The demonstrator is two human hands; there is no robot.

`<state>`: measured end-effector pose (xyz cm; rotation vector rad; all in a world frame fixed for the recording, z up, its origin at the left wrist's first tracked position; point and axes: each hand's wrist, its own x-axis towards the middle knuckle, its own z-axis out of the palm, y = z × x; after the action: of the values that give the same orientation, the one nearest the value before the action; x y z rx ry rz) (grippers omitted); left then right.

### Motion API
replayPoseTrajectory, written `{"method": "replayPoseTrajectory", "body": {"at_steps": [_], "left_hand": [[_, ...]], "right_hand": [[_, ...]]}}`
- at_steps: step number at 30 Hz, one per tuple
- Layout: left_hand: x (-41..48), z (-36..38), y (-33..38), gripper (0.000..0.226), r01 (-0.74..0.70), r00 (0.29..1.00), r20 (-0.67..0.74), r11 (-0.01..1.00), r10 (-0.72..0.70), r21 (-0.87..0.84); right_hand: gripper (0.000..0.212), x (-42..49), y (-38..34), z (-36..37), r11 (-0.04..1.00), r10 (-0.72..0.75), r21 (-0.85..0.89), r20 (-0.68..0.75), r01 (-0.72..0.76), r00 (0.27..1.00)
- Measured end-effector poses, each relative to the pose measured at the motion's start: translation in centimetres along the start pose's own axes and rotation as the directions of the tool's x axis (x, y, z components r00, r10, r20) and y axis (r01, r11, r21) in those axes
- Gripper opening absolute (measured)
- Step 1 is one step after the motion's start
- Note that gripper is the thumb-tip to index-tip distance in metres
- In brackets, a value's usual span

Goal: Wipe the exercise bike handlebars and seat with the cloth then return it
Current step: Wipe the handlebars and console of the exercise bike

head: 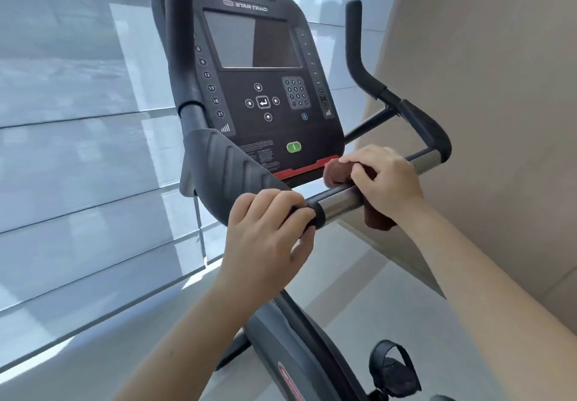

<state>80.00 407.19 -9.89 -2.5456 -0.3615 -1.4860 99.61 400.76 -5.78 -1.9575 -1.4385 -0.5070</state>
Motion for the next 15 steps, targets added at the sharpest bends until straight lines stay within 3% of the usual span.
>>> {"method": "replayPoseTrajectory", "body": {"at_steps": [4, 8, 12, 15], "left_hand": [[-0.4, 0.5, 0.5, 0.008, 0.076, 0.996, -0.05, 0.997, -0.074, 0.028], [-0.6, 1.1, 0.8, 0.011, 0.099, 0.988, -0.124, 0.994, -0.092, 0.048], [-0.9, 1.3, 0.9, 0.011, 0.122, 0.984, -0.133, 0.991, -0.115, 0.049], [-0.9, 1.4, 1.2, 0.01, 0.182, 0.977, -0.122, 0.982, -0.175, 0.046]], "right_hand": [[0.028, -0.3, -1.0, 0.8, 1.0, 0.008, -0.026, -0.055, -0.009, 0.998], [0.032, -2.5, -5.1, 2.6, 0.993, -0.108, 0.032, -0.19, 0.116, 0.976], [0.03, -2.9, -3.0, 2.4, 0.972, -0.216, 0.039, -0.263, 0.234, 0.94], [0.032, -2.3, 0.5, 2.0, 0.989, -0.13, 0.021, -0.308, 0.144, 0.943]]}}
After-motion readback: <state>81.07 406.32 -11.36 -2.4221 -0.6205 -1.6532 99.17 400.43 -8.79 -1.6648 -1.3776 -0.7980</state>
